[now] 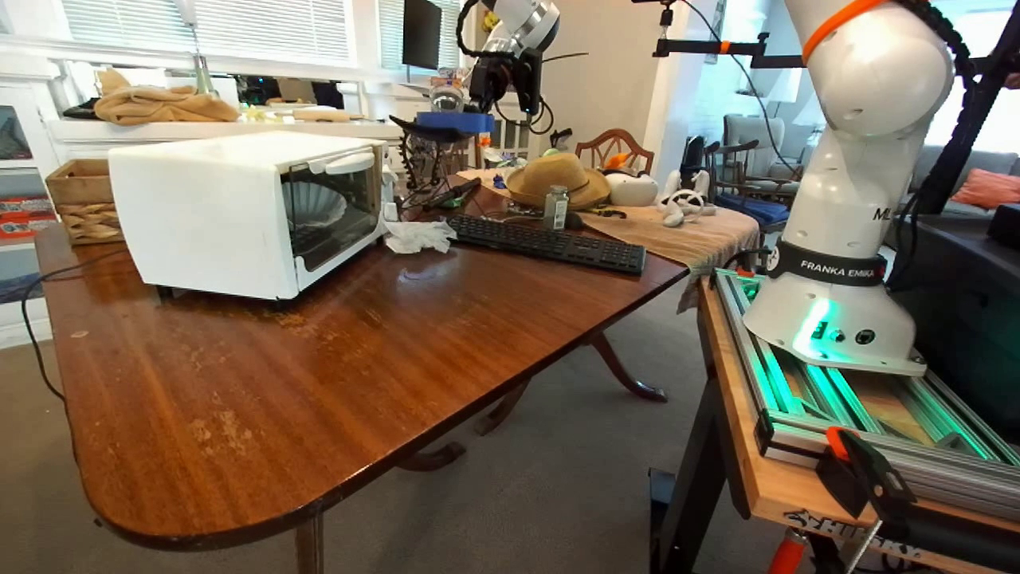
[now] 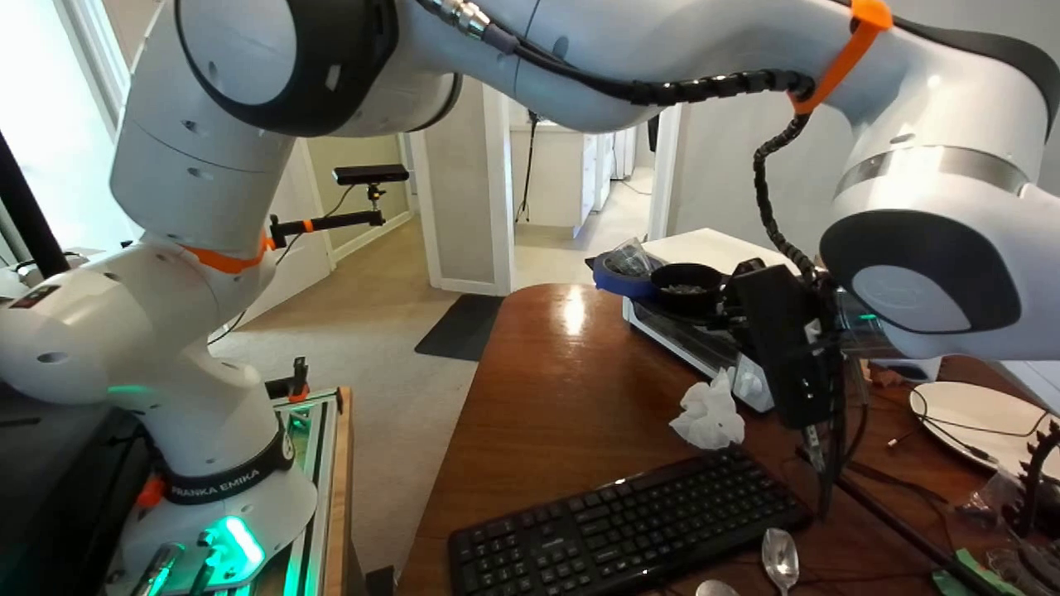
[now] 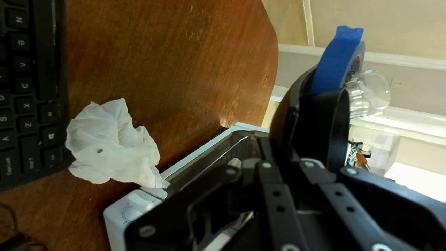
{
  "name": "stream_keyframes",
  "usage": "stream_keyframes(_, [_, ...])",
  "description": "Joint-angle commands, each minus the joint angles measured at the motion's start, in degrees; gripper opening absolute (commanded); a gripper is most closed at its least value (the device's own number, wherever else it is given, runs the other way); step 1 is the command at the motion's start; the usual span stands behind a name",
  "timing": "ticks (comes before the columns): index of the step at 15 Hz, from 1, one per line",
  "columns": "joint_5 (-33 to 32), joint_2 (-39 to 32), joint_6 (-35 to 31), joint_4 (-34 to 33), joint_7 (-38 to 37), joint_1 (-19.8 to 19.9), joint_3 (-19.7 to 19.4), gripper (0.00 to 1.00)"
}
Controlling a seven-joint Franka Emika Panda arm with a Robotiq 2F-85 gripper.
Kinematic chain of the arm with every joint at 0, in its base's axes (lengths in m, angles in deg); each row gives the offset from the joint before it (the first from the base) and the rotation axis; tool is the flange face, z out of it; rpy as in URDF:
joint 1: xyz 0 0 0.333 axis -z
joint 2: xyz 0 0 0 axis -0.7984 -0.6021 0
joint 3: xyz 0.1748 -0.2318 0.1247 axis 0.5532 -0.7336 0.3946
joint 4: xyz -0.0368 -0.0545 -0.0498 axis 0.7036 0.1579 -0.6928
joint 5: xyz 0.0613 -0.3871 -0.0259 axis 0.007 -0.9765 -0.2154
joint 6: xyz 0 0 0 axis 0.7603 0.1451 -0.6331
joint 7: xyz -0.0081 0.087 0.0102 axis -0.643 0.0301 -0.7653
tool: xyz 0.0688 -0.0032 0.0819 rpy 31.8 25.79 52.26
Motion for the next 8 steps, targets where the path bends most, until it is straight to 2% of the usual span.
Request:
stream_keyframes(1, [-0.4,-0.4,0.1,-0.7,-0.3,0.7,0.8,0.09])
stream_keyframes(5, [-0.4,-1.0,0.1,-1.2,-0.4,0.8,0.9,0.09])
stream_keyframes(6, [-0.2,-1.4,-0.1,-2.3,-0.3,0.8,1.0,0.02])
stream_keyframes(8, [-0.6,-2.3,-0.5,-4.6,-0.6,0.7,1.2,0.02])
